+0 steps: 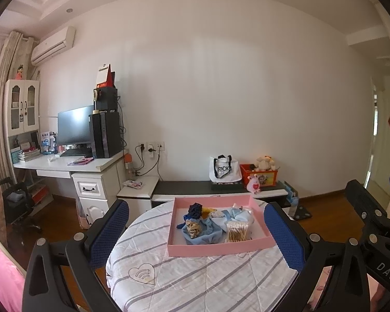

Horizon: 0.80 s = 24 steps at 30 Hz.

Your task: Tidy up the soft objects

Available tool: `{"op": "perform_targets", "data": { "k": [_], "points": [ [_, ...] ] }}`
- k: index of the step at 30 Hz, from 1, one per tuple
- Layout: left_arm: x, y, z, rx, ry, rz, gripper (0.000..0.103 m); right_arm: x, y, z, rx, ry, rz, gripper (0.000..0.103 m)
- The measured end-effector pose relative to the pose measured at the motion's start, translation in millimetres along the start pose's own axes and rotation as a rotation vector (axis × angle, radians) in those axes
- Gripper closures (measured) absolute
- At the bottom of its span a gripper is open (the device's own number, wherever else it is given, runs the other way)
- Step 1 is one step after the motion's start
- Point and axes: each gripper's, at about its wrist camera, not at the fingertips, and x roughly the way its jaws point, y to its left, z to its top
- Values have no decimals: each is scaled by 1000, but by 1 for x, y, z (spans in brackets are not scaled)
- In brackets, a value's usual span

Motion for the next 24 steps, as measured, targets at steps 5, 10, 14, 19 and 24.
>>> {"op": "perform_targets", "data": {
  "k": [5, 10, 14, 19, 24],
  "points": [
    [3, 1, -1, -3, -6, 2, 0, -1, 0, 0, 1, -4, 2, 0],
    [3, 1, -5, -4, -9, 4, 0, -2, 1, 0, -1, -7, 1, 0],
    [5, 1, -6, -6, -14, 8, 0, -3, 2, 1, 0, -10, 2, 0],
    [4, -1, -9, -6, -19, 11, 0, -5, 3, 2, 0, -12, 3, 0],
    [2, -1, -12, -6, -27, 13, 0, -9, 4, 4, 1, -19, 4, 0]
  ]
}}
